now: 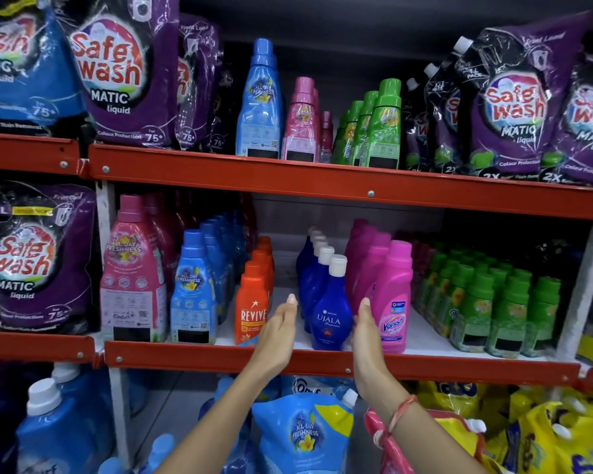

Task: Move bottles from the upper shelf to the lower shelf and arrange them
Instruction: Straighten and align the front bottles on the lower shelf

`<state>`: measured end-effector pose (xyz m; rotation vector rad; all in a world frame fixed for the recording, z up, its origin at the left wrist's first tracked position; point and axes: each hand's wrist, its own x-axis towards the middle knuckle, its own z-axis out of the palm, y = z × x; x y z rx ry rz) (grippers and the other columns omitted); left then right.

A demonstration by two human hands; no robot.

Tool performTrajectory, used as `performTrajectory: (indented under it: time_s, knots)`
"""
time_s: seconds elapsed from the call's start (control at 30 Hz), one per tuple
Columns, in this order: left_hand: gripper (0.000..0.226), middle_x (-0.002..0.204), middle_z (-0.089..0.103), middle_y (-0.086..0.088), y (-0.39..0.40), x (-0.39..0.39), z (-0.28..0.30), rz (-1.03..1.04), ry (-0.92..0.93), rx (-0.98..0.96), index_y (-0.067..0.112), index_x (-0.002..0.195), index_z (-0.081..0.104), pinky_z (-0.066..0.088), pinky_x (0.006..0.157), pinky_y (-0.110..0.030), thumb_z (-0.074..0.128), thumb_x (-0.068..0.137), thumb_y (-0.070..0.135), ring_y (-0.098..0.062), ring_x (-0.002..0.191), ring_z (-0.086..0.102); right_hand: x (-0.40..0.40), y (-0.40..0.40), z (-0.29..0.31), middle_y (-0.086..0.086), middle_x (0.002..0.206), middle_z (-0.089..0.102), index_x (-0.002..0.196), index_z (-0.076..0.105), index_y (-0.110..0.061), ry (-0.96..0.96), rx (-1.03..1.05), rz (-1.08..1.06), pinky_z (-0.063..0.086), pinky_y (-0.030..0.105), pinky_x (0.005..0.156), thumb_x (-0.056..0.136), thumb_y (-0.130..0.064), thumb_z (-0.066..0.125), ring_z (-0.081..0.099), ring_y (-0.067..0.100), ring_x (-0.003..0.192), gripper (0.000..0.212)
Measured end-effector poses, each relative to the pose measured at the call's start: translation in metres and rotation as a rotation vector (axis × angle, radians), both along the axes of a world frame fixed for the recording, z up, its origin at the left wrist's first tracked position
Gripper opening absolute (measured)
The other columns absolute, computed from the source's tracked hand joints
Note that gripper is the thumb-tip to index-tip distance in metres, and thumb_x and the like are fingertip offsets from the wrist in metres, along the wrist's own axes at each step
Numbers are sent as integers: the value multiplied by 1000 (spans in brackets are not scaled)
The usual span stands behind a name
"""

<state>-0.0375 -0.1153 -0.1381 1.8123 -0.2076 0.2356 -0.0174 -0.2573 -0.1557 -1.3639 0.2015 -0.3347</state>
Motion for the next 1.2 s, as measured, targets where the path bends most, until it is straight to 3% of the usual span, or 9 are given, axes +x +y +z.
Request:
performTrajectory:
  time_s: [0.1, 0.27, 0.43, 0.6, 0.73, 0.93, 1.0, 1.1, 1.2]
  knots:
    - [82, 156, 29, -2, -17, 3, 7, -44, 125, -46, 23, 149, 23, 17, 120, -42, 12, 84, 72, -20, 142, 28, 5, -2, 3, 2, 140, 56, 142, 46, -16, 64, 118, 122, 36, 45, 114, 57, -91, 44, 53, 21, 128, 113]
    - [140, 157, 26, -8, -27, 19, -3, -159, 212, -150, 22, 149, 21, 21, 119, -48, 17, 37, 104, -25, 142, 29, -8, -5, 16, 11, 136, 59, 140, 48, -10, 49, 110, 227, 38, 45, 112, 91, -66, 29, 57, 25, 124, 76]
    - [112, 154, 33, -8, -25, 6, 0, -189, 183, -176, 21, 148, 23, 25, 118, -40, 14, 58, 88, -23, 139, 35, -12, -12, 21, 10, 144, 52, 144, 41, -12, 50, 29, 318, 39, 35, 107, 96, -61, 21, 49, 24, 132, 72]
    - [122, 154, 34, -4, -21, 8, -2, -184, 180, -160, 26, 148, 25, 24, 119, -44, 15, 50, 99, -21, 139, 36, -10, -13, 23, 13, 141, 54, 141, 46, -11, 49, 5, 360, 49, 21, 74, 97, -58, 18, 59, 21, 114, 70]
    - [93, 155, 30, -10, -22, 8, 1, -169, 180, -154, 17, 149, 21, 26, 116, -36, 7, 76, 74, -24, 140, 34, -8, -15, 21, 13, 141, 54, 141, 45, -9, 38, -19, 395, 46, 15, 70, 98, -56, 17, 56, 15, 107, 69]
    - [81, 154, 32, -11, -20, 7, 1, -167, 188, -177, 15, 149, 23, 27, 114, -34, 3, 87, 64, -26, 140, 34, -10, -15, 20, 10, 139, 56, 140, 47, -12, 29, -45, 373, 41, 30, 104, 96, -61, 21, 55, 18, 120, 70]
    - [92, 151, 38, -8, -21, 8, -2, -137, 198, -152, 21, 145, 32, 25, 117, -38, 5, 79, 78, -25, 138, 37, -11, -14, 20, 6, 139, 56, 138, 50, -13, 55, -122, 325, 36, 34, 111, 91, -68, 24, 52, 20, 127, 76]
    - [76, 110, 61, 13, -24, 3, -5, 29, 23, -52, 37, 105, 60, 32, 102, -32, 11, 72, 84, -1, 104, 54, -15, -21, 24, -1, 108, 69, 101, 66, -21, 31, -314, 142, 44, 36, 102, 87, -72, 30, 62, 19, 108, 64]
    - [49, 114, 62, 5, -37, -4, -1, 241, -238, -64, 22, 112, 63, 36, 99, -29, 24, 97, 48, -3, 104, 52, -24, -38, 35, -1, 86, 73, 84, 68, -22, -160, -263, -77, 56, 38, 86, 96, -53, 37, 70, 19, 86, 45]
